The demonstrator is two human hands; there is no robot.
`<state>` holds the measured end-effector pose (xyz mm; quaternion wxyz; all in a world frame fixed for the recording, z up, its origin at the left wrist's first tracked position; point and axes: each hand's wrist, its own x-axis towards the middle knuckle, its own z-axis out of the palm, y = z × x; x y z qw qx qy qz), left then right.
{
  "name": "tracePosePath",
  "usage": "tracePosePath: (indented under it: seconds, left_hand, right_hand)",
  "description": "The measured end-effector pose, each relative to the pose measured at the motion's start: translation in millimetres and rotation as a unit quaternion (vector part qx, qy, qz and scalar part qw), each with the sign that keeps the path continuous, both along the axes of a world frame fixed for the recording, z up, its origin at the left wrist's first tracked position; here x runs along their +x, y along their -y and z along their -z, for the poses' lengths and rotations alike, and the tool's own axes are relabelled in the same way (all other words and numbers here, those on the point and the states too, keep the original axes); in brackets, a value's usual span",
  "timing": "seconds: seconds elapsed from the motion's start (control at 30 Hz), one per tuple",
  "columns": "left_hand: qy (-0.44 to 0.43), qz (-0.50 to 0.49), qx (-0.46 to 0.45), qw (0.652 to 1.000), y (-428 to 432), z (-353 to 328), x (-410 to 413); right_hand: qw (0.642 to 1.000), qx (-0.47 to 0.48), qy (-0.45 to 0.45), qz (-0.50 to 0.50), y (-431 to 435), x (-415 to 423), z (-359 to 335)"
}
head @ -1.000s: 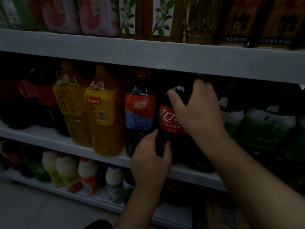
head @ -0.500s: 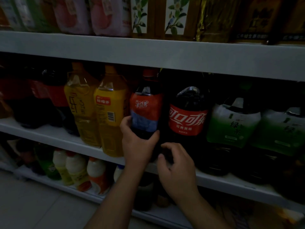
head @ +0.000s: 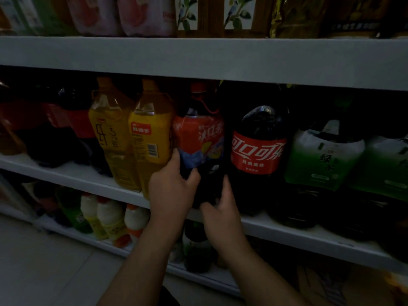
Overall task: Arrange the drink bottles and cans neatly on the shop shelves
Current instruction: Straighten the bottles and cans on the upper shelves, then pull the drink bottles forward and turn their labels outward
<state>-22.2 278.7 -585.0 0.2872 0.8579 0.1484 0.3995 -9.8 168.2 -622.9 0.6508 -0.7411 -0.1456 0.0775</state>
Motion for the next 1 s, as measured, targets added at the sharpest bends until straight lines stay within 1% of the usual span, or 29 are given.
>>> tracePosePath:
  seconds: [0.07,0.17,0.27,0.4,0.47,0.53,0.67,0.73,0.8,0.9,0.97,1.0]
  left_hand:
    - [-0.001,0.009,0.003,1.0,-4,-3,-3]
    - [0.005,0.014,-0.001,1.0,1,2,-6]
    - [-0.012,0.004,-0.01,1.0,9,16,-8]
    - [0.0,0.029,-0.064,0.998,12,24,-7]
    - [-0.004,0.016,-0.068,0.998,12,28,-6]
    - [-0.012,0.009,-0.061,0.998,13,35,-7]
    - [0.037,0.042,-0.057,0.997,11,47,-9]
    - [0.041,0.046,-0.044,0.997,6,48,-9]
    - [0.034,0.063,-0.032,0.997,-1,45,-9]
    - [0.006,0.1,-0.047,0.994,-4,40,-9]
    - [-0.038,0.075,-0.023,0.996,-5,41,-8]
    - [-0.065,0.04,0.019,0.997,-6,41,-8]
  right_hand:
    - [1.0,-0.004,-0.008,0.006,-3,1,-3]
    - [0.999,-0.042,-0.005,0.027,-8,5,-9]
    - [0.997,-0.064,0.002,0.045,-11,6,-12]
    - [0.999,-0.012,-0.04,0.034,-12,1,-12]
    - [0.998,0.001,-0.047,0.034,-10,2,-14]
    - [0.999,-0.016,-0.038,0.03,-8,5,-16]
    - [0.998,-0.065,0.005,0.024,-12,7,-24]
    - [0.997,-0.068,0.027,0.02,-15,7,-27]
    - [0.997,-0.065,0.027,0.02,-17,7,-28]
    - [0.998,-0.05,0.018,0.038,-19,1,-24]
    - [0.999,-0.013,0.009,0.04,-19,-7,-18]
    - [0.999,0.005,0.002,0.033,-19,-11,-15]
